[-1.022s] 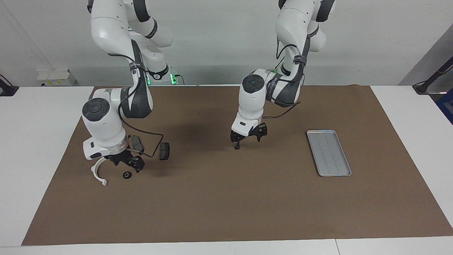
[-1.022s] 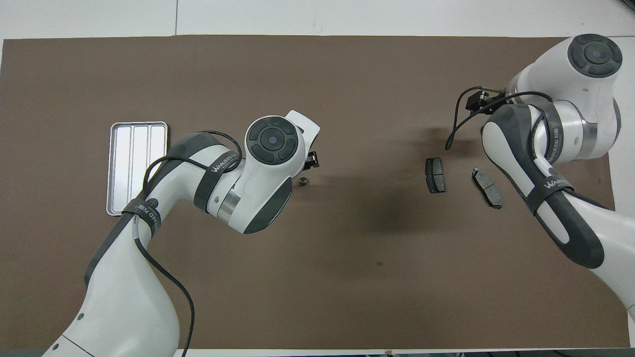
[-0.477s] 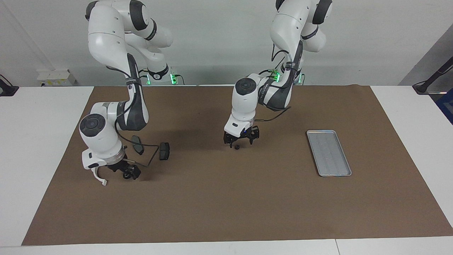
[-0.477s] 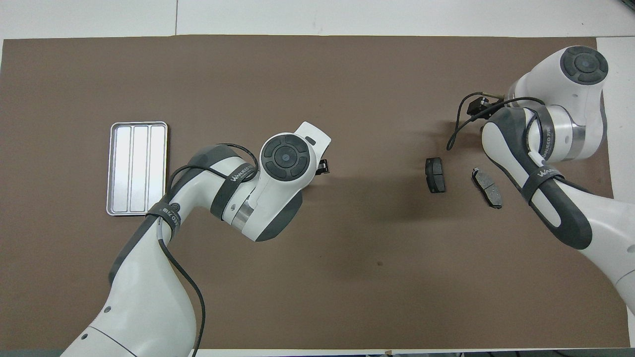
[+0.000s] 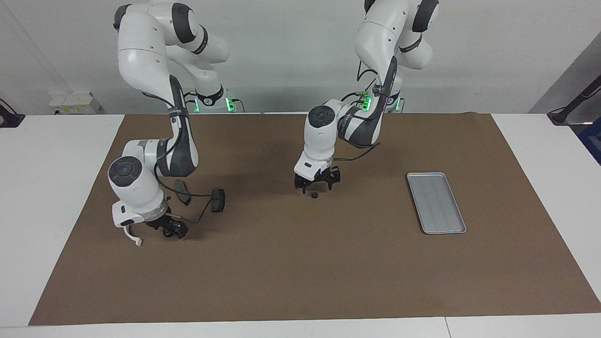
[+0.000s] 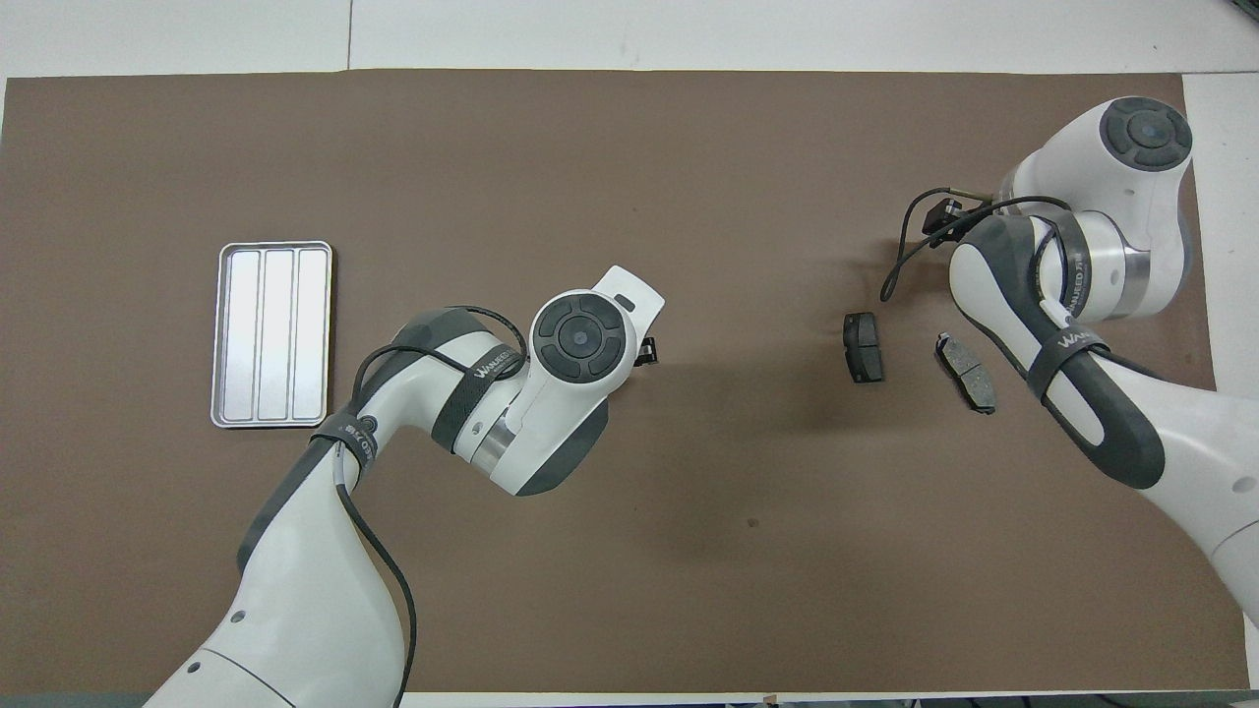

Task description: Pick bearing gear from pile to tray

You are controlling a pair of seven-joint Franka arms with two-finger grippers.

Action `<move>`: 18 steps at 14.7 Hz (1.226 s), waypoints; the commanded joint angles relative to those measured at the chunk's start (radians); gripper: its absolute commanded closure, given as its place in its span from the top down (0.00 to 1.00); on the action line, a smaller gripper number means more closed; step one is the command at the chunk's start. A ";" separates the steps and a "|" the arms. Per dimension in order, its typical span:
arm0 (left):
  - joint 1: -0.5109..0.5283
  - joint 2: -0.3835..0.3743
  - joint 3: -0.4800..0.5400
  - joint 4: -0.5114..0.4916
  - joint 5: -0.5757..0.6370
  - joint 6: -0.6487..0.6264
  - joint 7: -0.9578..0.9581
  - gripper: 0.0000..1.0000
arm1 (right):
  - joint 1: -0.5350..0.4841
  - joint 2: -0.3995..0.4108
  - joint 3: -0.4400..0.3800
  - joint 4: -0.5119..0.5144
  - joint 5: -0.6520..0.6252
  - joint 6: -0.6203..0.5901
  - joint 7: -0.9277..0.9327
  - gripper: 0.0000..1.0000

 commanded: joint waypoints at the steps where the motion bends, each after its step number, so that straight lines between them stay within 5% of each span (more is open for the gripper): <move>1: -0.016 -0.011 0.016 -0.032 0.019 0.040 -0.016 1.00 | -0.019 0.002 0.014 -0.008 0.018 0.014 -0.020 0.92; 18: -0.013 0.023 0.019 -0.025 0.033 0.097 -0.016 1.00 | -0.038 -0.001 0.017 -0.041 0.032 0.040 -0.044 0.72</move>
